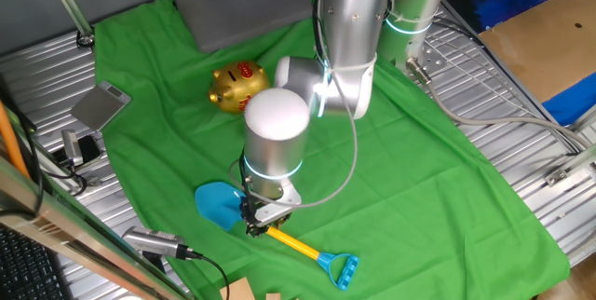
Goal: Use a shovel to scoop up an object
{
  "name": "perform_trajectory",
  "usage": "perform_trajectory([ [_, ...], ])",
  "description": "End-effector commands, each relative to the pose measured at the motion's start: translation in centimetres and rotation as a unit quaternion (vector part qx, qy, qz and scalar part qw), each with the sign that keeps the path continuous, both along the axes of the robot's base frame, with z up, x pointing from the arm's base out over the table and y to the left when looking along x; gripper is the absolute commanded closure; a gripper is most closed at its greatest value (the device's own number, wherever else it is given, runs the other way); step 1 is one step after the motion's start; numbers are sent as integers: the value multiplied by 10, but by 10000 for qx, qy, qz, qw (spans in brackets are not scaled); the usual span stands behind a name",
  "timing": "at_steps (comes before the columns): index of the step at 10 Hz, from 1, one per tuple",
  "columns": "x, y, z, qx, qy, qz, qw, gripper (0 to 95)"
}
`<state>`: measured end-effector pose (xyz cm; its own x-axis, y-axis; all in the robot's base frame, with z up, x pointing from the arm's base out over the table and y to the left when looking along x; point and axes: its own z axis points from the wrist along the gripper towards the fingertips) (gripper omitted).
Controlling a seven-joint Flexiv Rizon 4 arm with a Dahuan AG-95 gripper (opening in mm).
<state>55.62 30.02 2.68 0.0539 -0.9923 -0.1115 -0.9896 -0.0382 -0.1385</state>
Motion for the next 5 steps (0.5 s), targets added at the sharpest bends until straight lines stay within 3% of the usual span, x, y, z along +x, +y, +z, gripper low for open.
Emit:
perform_trajectory([
  [1, 0, 0, 0, -85, -19, 4, 10000, 570],
  [5, 2, 0, 5, -179, -13, 0, 9998, 570],
])
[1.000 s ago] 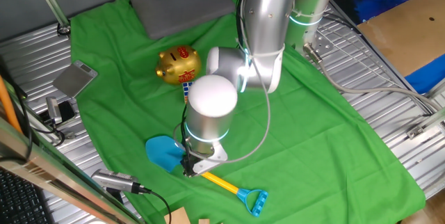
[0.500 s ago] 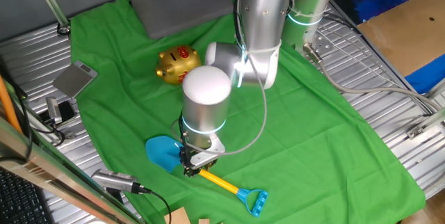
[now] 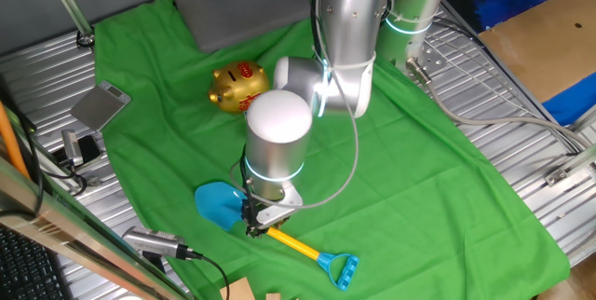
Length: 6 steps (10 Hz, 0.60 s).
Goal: Use a shovel to scoop up an object
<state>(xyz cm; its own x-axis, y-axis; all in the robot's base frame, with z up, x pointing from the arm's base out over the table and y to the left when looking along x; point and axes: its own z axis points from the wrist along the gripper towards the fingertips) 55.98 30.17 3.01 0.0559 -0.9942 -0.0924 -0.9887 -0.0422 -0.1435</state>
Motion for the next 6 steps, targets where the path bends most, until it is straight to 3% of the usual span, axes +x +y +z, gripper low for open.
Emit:
perform_trajectory([
  [1, -2, -1, 2, -111, 22, -26, 9999, 570],
  [4, -2, -1, 2, -351, 53, 99, 9993, 570],
  [6, -2, -1, 2, -322, 63, 144, 9994, 570],
])
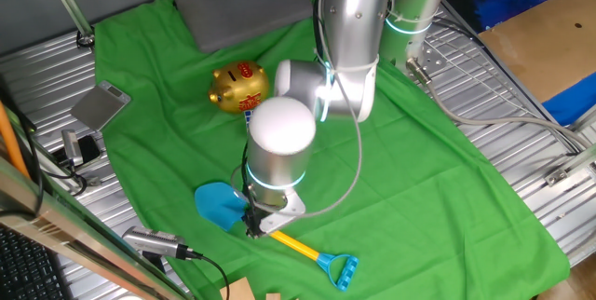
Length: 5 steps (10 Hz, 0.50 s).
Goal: Use a shovel to scoop up an object
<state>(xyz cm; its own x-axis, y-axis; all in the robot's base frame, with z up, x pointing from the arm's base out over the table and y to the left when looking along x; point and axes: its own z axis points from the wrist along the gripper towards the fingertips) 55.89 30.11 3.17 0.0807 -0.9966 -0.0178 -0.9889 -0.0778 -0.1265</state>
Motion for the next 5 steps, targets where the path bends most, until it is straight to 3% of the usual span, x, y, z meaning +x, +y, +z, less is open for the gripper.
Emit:
perform_trajectory([
  [1, -1, -1, 0, 59, 3, 17, 10000, 570],
  [5, -1, -1, 0, 37, 1, 39, 10000, 570],
])
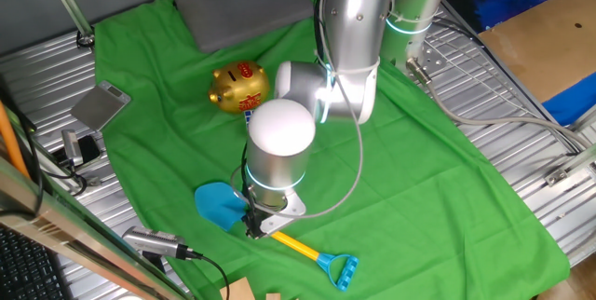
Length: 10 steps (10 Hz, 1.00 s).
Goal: Use a shovel to scoop up an object
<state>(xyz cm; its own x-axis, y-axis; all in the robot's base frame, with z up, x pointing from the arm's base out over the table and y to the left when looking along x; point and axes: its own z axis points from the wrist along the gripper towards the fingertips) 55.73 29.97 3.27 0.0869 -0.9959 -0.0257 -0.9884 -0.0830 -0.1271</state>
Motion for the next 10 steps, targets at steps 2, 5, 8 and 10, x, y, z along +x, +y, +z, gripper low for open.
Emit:
perform_trajectory([
  [2, 0, 0, -1, 53, -1, 80, 10000, 570],
  [5, -8, 4, -7, 36, -10, 48, 10000, 570],
  [8, -13, 4, -10, 79, -22, 49, 10000, 570],
  [10, -14, 6, -11, 84, -21, 57, 9999, 570],
])
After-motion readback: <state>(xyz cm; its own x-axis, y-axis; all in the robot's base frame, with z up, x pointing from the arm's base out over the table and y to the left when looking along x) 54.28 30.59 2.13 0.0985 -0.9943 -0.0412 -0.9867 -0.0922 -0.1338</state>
